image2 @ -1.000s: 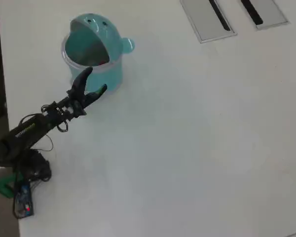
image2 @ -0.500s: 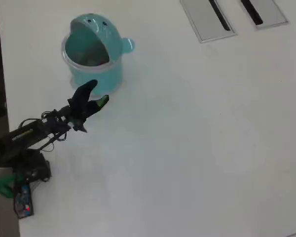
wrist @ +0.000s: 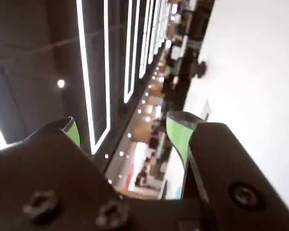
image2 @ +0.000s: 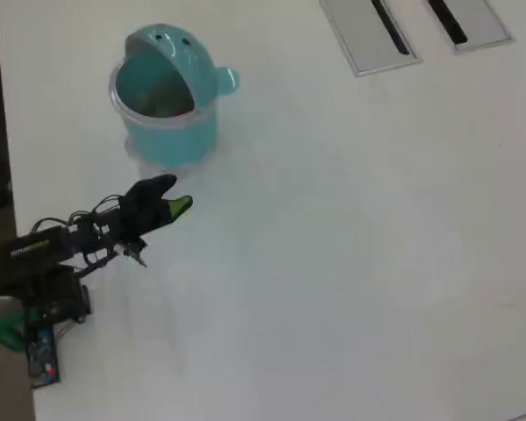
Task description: Grasp RGB lego blocks and put them in the bin one by one.
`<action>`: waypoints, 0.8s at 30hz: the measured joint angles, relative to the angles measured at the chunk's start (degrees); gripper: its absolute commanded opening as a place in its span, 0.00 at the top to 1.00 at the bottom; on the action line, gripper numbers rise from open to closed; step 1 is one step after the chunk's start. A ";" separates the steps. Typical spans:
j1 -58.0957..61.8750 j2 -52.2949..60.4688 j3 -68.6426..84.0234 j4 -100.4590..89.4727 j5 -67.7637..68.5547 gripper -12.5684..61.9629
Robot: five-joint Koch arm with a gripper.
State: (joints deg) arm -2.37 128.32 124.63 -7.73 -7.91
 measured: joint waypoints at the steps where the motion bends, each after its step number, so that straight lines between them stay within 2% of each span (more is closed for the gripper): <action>1: 0.26 0.35 0.88 -0.70 0.09 0.39; 24: 0.97 2.81 25.66 -18.81 2.90 0.39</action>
State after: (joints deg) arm -1.41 131.13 150.29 -26.54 -5.01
